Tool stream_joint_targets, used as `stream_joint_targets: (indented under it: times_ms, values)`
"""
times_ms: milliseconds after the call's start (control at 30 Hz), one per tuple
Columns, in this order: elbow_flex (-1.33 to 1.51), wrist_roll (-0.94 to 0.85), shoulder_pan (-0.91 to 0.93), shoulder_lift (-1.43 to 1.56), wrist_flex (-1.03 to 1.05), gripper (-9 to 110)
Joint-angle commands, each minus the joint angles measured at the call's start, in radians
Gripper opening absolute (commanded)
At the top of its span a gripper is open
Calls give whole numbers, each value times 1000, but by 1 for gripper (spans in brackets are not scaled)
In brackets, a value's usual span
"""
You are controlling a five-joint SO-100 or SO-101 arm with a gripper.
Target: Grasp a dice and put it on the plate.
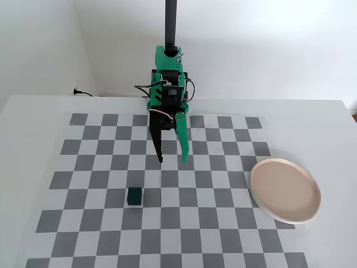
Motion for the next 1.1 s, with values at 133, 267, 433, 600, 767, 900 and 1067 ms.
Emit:
stream_joint_targets:
  times_ms: [133, 267, 433, 600, 767, 900, 1067]
  values:
    - [-227, 20, 74, -423, -209, 22]
    - [-414, 35, 146, -726, -261, 22]
    - [-488, -5, 233, -942, -391, 21]
    - [-566, -44, 302, -1101, -414, 20]
    - [-569, -107, 345, -1223, -489, 20]
    - [-566, -164, 350, -1272, -479, 20]
    - [-565, -198, 337, -1296, -462, 21]
